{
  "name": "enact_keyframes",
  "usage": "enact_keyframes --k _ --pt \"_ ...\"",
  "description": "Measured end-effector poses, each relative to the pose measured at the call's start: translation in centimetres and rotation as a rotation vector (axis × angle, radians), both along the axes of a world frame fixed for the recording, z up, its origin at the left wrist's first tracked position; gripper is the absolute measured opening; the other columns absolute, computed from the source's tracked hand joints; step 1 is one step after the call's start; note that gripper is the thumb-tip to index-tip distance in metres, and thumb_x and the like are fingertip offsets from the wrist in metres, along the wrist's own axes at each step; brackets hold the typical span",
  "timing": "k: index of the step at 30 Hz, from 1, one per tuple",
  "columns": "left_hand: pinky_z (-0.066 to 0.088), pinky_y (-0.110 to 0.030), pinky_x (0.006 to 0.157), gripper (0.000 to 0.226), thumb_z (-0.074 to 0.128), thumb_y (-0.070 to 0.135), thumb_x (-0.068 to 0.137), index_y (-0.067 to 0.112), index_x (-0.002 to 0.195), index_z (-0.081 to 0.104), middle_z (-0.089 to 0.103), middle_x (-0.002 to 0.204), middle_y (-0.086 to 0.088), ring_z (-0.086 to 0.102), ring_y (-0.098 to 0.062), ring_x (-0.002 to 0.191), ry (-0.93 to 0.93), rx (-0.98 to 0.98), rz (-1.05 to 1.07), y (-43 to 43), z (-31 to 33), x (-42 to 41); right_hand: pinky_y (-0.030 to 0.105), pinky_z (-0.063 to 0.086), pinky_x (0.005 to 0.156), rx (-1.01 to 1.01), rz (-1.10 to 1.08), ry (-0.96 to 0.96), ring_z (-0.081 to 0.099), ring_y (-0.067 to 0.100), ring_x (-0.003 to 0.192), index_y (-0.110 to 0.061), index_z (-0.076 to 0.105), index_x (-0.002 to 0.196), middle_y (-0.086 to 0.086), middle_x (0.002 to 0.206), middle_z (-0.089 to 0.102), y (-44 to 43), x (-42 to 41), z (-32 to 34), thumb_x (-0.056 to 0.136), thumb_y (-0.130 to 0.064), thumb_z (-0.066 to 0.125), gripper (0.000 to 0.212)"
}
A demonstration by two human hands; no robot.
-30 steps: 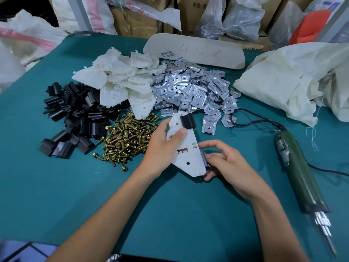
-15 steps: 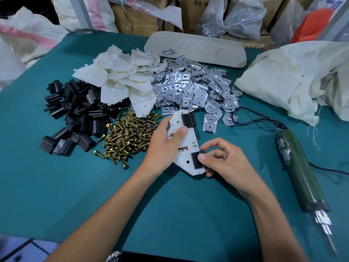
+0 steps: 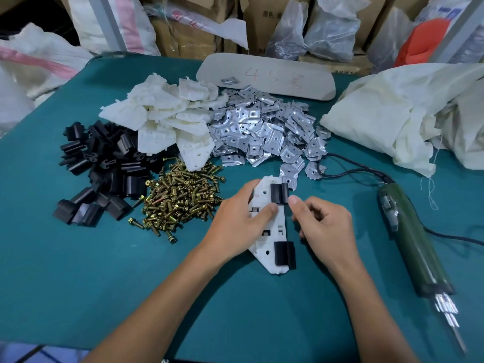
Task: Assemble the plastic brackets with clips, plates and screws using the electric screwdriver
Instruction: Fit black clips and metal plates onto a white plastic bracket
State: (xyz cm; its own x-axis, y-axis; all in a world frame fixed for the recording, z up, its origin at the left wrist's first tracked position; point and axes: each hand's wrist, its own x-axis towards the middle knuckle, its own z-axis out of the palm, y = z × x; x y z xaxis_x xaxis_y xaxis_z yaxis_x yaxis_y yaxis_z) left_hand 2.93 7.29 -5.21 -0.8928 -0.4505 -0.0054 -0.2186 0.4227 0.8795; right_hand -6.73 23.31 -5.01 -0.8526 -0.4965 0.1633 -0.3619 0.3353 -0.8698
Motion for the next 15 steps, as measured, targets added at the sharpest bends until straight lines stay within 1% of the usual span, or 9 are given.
enact_keyframes --k 2,3,4,6,8,9,10,13,15 --pt "0.039 -0.027 0.100 0.061 0.058 0.059 0.091 0.030 0.143 0.047 0.059 0.122 0.013 0.048 -0.007 0.116 -0.057 -0.213 0.043 0.1 0.0 -0.1 0.040 0.047 0.053 -0.028 -0.045 -0.033 0.053 0.013 0.046 -0.018 0.061 0.068 0.008 0.053 0.056 0.0 -0.3 -0.2 0.092 -0.062 0.058 0.050" --pt "0.034 -0.025 0.098 0.062 0.058 0.061 0.090 0.027 0.141 0.050 0.055 0.121 0.010 0.042 -0.011 0.117 -0.069 -0.304 0.079 0.1 0.1 -0.2 0.038 0.048 0.054 -0.034 -0.061 -0.044 0.054 0.008 0.047 -0.020 0.063 0.069 0.006 0.053 0.058 -0.1 -0.5 -0.2 0.092 -0.061 0.057 0.047" --pt "0.032 -0.025 0.096 0.059 0.060 0.060 0.089 0.027 0.137 0.053 0.054 0.118 0.009 0.040 -0.013 0.116 -0.054 -0.345 0.120 0.0 0.4 -0.5 0.037 0.048 0.055 -0.038 -0.076 -0.052 0.055 0.007 0.048 -0.022 0.064 0.069 0.004 0.053 0.060 -0.1 -0.6 -0.2 0.092 -0.060 0.057 0.045" --pt "0.035 -0.028 0.094 0.049 0.063 0.056 0.089 0.027 0.128 0.057 0.056 0.107 0.011 0.043 -0.013 0.109 0.015 -0.357 0.177 -0.2 1.3 -1.3 0.034 0.048 0.054 -0.050 -0.096 -0.062 0.056 0.006 0.049 -0.024 0.064 0.069 0.001 0.053 0.062 -0.1 -0.7 -0.2 0.091 -0.059 0.057 0.042" --pt "0.040 -0.034 0.093 0.044 0.064 0.055 0.089 0.026 0.122 0.058 0.061 0.099 0.011 0.049 -0.016 0.103 0.039 -0.388 0.167 -0.1 2.1 -2.9 0.032 0.046 0.053 -0.075 -0.109 -0.077 0.055 0.005 0.048 -0.024 0.064 0.067 0.001 0.053 0.063 -0.2 -0.7 -0.1 0.090 -0.058 0.057 0.041" --pt "0.041 -0.038 0.094 0.046 0.064 0.056 0.088 0.025 0.121 0.057 0.063 0.100 0.009 0.052 -0.019 0.103 0.014 -0.436 0.138 0.1 2.5 -3.9 0.031 0.045 0.053 -0.088 -0.114 -0.092 0.054 0.005 0.048 -0.023 0.064 0.067 0.001 0.053 0.063 -0.2 -0.7 -0.1 0.090 -0.058 0.058 0.042" --pt "0.041 -0.040 0.096 0.049 0.063 0.057 0.087 0.023 0.122 0.055 0.066 0.106 0.005 0.053 -0.022 0.106 -0.038 -0.502 0.105 0.4 2.8 -5.0 0.031 0.045 0.053 -0.100 -0.117 -0.107 0.054 0.005 0.047 -0.023 0.065 0.067 0.002 0.053 0.063 -0.2 -0.7 0.0 0.089 -0.058 0.058 0.042" --pt "0.034 -0.048 0.104 0.062 0.062 0.060 0.087 0.016 0.126 0.046 0.064 0.123 -0.006 0.050 -0.032 0.120 -0.275 -0.669 0.038 1.1 3.0 -7.7 0.032 0.044 0.052 -0.125 -0.122 -0.137 0.051 0.007 0.046 -0.023 0.066 0.068 0.002 0.051 0.063 0.0 -0.8 0.1 0.092 -0.051 0.061 0.038" --pt "0.030 -0.052 0.105 0.066 0.064 0.060 0.087 0.013 0.128 0.042 0.065 0.121 -0.009 0.052 -0.035 0.120 -0.347 -0.727 0.040 1.4 3.0 -8.8 0.031 0.043 0.053 -0.139 -0.135 -0.158 0.051 0.006 0.044 -0.023 0.066 0.067 0.001 0.051 0.062 0.0 -0.9 0.1 0.094 -0.045 0.062 0.035"
